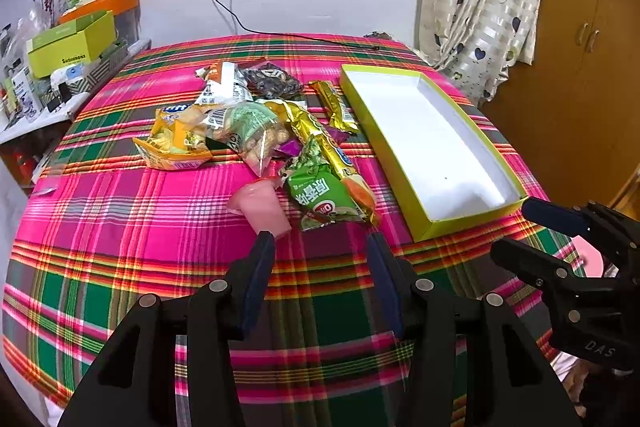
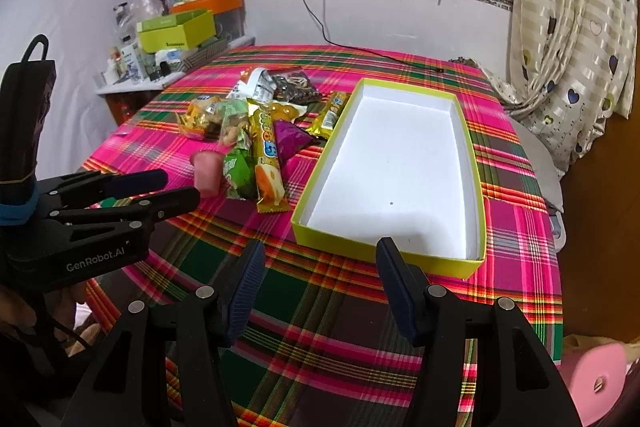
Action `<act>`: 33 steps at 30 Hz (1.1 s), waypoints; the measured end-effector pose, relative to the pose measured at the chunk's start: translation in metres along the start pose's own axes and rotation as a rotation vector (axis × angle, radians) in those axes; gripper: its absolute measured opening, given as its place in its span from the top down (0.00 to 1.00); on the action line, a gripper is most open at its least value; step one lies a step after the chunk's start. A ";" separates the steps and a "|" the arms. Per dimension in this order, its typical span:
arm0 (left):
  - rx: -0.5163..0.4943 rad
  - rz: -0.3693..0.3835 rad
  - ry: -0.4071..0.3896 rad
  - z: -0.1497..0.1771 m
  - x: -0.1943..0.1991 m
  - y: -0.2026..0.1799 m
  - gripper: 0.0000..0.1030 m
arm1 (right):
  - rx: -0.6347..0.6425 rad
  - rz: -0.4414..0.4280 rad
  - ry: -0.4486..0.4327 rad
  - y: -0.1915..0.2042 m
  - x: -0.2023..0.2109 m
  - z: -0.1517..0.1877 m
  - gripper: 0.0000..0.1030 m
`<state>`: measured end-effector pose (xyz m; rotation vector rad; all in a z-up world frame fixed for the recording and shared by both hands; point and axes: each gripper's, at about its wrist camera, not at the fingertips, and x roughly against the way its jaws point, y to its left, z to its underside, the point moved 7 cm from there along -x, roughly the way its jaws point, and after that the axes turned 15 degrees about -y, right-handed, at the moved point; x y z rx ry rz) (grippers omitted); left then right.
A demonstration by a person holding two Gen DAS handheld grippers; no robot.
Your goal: Organize snacks
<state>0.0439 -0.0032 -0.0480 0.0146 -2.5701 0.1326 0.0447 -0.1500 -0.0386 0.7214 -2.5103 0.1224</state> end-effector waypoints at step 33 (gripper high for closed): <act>0.033 -0.021 0.007 0.000 -0.002 0.010 0.52 | 0.005 -0.037 0.017 0.007 -0.005 0.002 0.45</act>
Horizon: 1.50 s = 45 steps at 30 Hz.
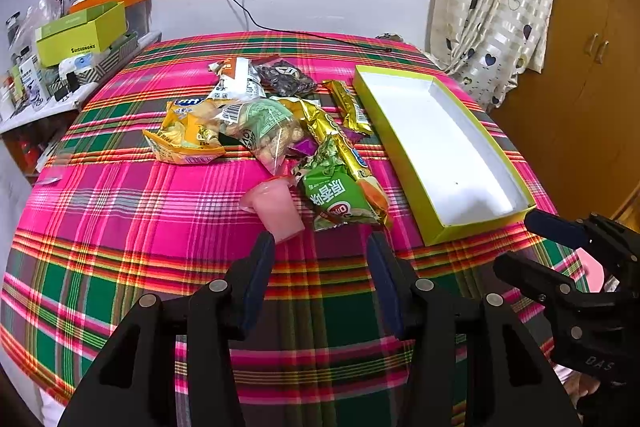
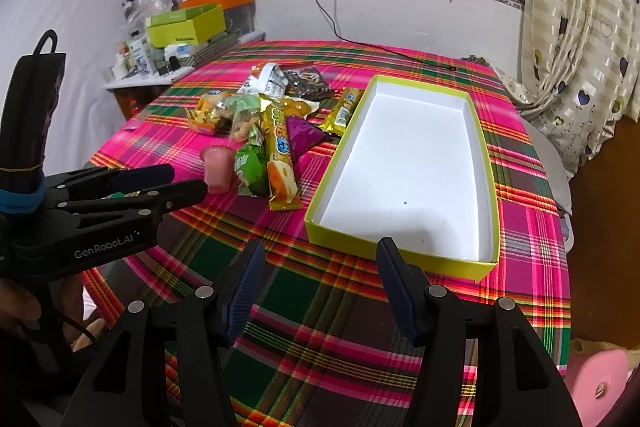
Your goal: Organize snacks
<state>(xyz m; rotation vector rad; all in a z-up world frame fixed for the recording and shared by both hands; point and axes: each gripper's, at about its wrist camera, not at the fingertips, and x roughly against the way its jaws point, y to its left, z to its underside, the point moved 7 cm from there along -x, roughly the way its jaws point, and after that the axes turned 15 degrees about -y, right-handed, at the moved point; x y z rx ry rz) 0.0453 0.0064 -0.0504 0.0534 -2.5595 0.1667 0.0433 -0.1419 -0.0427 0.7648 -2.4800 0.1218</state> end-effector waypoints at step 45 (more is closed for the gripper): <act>0.043 -0.006 0.010 -0.004 -0.012 0.018 0.52 | -0.012 -0.052 0.013 0.008 -0.016 -0.014 0.45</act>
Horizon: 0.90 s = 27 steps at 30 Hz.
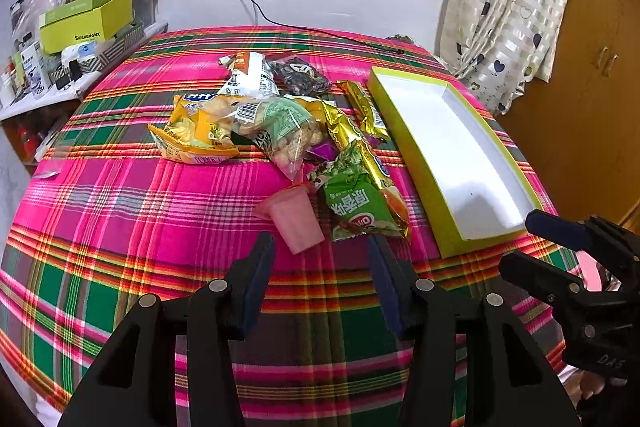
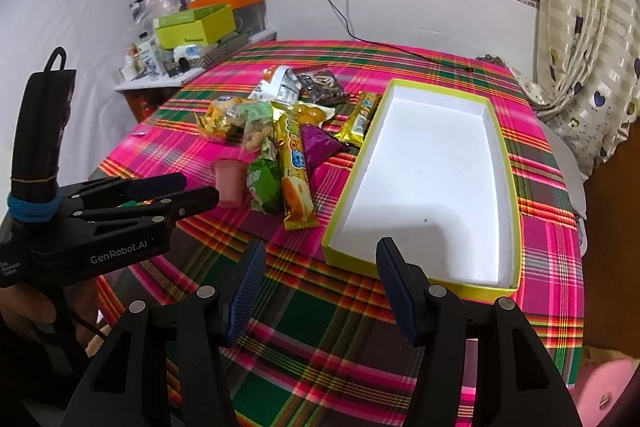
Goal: Organize snacks
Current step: 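Grasp the pink plastic cup with the left tool while the right tool grasps a yellow snack bar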
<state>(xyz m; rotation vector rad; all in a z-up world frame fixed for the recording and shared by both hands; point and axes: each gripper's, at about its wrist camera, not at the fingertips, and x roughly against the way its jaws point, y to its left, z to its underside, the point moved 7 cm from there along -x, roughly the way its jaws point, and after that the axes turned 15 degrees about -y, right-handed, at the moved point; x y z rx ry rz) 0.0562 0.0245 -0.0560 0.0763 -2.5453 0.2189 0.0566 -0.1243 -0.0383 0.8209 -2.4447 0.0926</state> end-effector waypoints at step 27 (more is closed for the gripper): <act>0.076 -0.046 -0.028 -0.012 -0.008 0.046 0.52 | 0.043 -0.083 0.034 0.019 -0.051 -0.024 0.60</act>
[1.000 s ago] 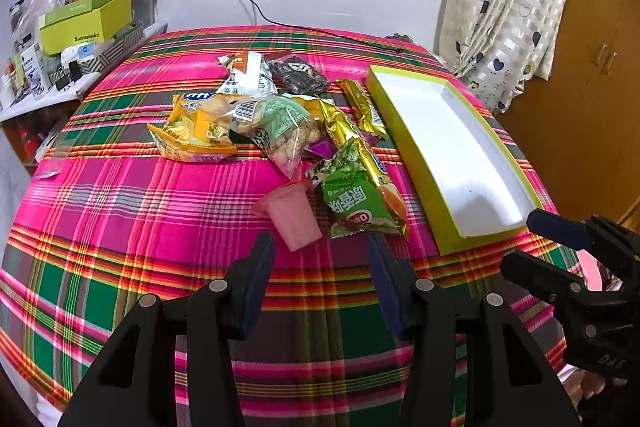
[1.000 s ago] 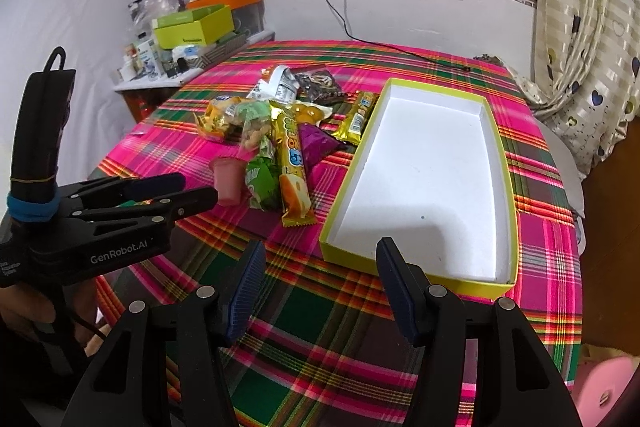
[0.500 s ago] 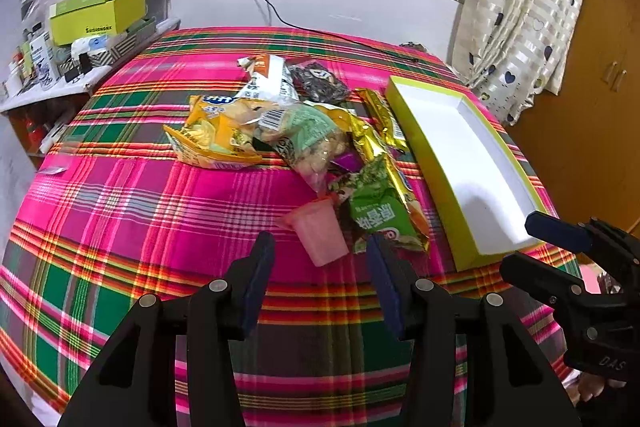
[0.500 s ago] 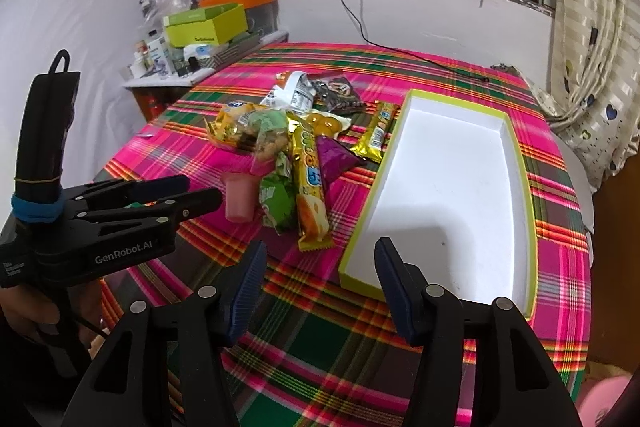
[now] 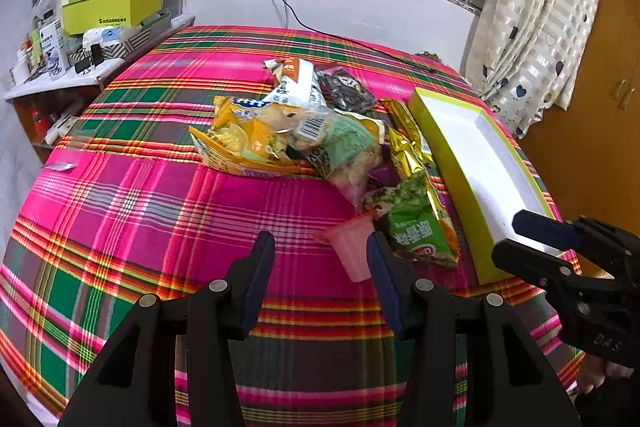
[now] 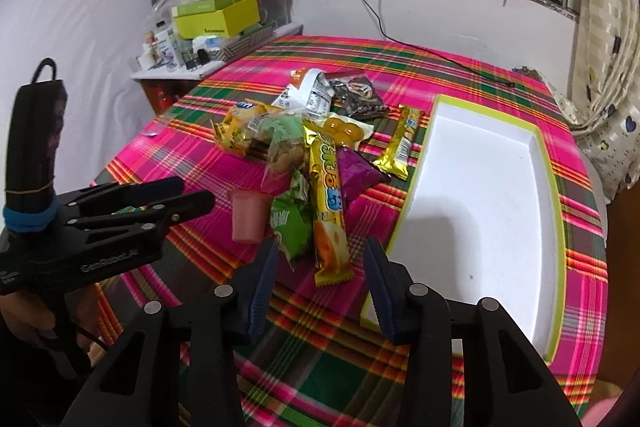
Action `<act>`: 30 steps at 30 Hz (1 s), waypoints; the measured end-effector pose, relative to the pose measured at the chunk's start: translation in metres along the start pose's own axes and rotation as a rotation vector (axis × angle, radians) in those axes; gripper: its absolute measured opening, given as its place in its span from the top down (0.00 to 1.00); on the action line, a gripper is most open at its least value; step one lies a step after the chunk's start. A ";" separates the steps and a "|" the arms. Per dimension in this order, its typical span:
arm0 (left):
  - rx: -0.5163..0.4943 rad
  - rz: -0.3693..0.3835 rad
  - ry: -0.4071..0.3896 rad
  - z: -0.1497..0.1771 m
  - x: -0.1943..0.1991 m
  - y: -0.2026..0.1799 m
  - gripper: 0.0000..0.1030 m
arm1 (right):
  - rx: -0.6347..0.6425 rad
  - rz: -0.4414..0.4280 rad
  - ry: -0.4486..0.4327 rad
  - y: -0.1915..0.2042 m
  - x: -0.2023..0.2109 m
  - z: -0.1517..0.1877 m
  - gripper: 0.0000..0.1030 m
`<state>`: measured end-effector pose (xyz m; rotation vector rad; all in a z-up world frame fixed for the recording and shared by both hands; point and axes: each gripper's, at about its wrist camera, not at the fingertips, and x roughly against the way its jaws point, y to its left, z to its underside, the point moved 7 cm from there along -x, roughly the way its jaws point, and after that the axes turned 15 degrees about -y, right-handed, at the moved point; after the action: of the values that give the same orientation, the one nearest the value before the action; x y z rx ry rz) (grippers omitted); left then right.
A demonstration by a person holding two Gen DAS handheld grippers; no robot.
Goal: Organize snacks
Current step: 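Grasp the pink plastic cup with the left tool while the right tool grasps a yellow snack bar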
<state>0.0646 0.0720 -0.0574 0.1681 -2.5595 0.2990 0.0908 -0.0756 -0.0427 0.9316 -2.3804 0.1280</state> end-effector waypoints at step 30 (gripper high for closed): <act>0.090 0.135 0.116 0.019 -0.040 -0.016 0.44 | -0.027 -0.047 0.091 -0.012 -0.074 -0.003 0.81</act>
<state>0.0920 0.0542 -0.0916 0.0108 -2.4482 0.4621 0.1441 -0.0400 -0.0820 0.9480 -2.2700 0.1180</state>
